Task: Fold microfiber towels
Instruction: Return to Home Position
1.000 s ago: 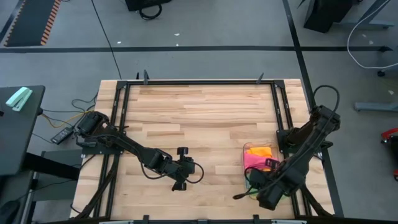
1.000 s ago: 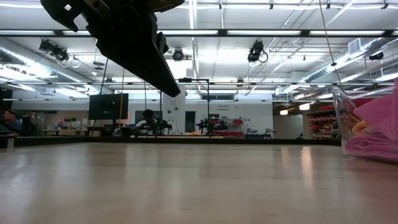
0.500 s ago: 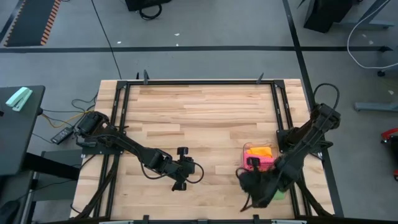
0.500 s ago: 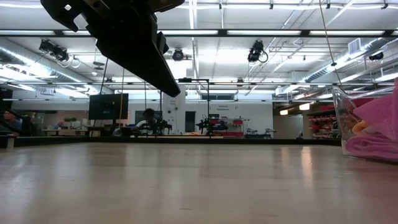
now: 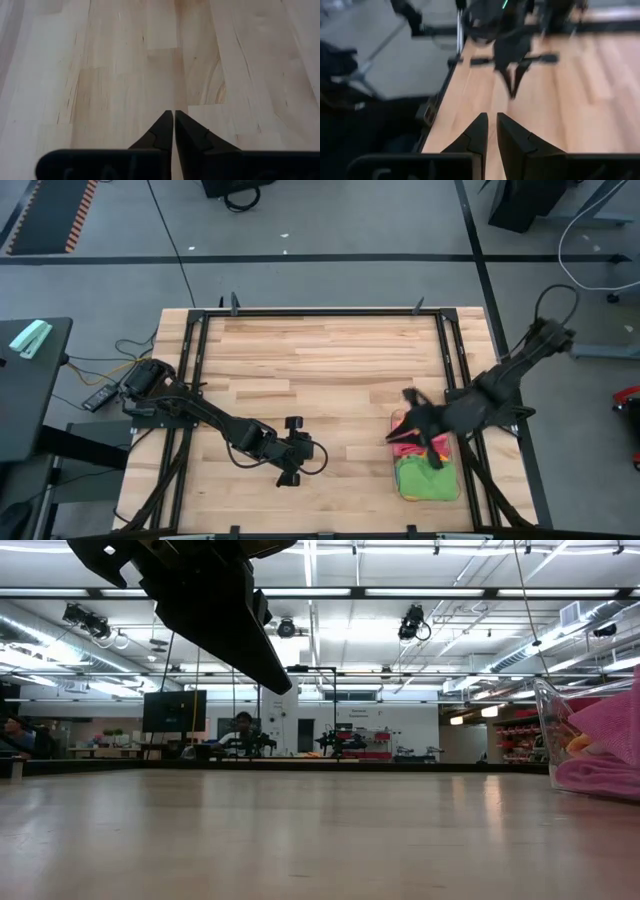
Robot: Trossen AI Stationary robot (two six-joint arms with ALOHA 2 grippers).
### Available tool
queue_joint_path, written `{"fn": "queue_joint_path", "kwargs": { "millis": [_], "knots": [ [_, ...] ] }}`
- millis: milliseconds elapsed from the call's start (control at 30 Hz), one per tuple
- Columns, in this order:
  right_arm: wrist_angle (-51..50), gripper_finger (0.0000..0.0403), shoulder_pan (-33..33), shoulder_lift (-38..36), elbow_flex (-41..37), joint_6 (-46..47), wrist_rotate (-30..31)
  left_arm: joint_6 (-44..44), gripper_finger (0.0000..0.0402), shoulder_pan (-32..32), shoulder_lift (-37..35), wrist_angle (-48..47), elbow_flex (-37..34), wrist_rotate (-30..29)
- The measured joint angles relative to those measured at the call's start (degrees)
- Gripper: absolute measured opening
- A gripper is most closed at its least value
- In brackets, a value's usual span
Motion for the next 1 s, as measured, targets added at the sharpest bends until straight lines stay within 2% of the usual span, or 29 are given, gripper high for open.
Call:
{"fn": "queue_joint_path", "kwargs": {
  "millis": [233,400,600,767,900,1000],
  "knots": [
    [12.88,0.0047,-0.01,-17.17,-15.49,-5.97,4.06,0.00,0.0029,0.01,0.00,-0.02,0.00,0.01],
    [19.70,0.0046,-0.03,-28.35,-24.56,-9.55,9.81,0.00,0.0036,0.00,0.00,0.00,0.00,0.02],
    [23.67,0.0046,-0.01,-37.86,-31.07,-11.86,9.98,0.00,0.0027,0.00,0.00,-0.02,0.00,0.01],
    [31.85,0.0046,-0.91,-42.67,-36.94,-18.36,10.90,0.00,0.0024,0.02,0.00,0.00,0.00,0.02],
    [34.76,0.0046,-5.16,-46.78,-41.09,-19.74,9.53,0.00,0.0031,0.00,0.00,0.00,0.00,0.02],
    [34.97,0.0044,-10.06,-49.99,-44.02,-17.92,4.81,0.00,0.0036,0.00,0.00,0.00,0.00,0.02]
  ]
}}
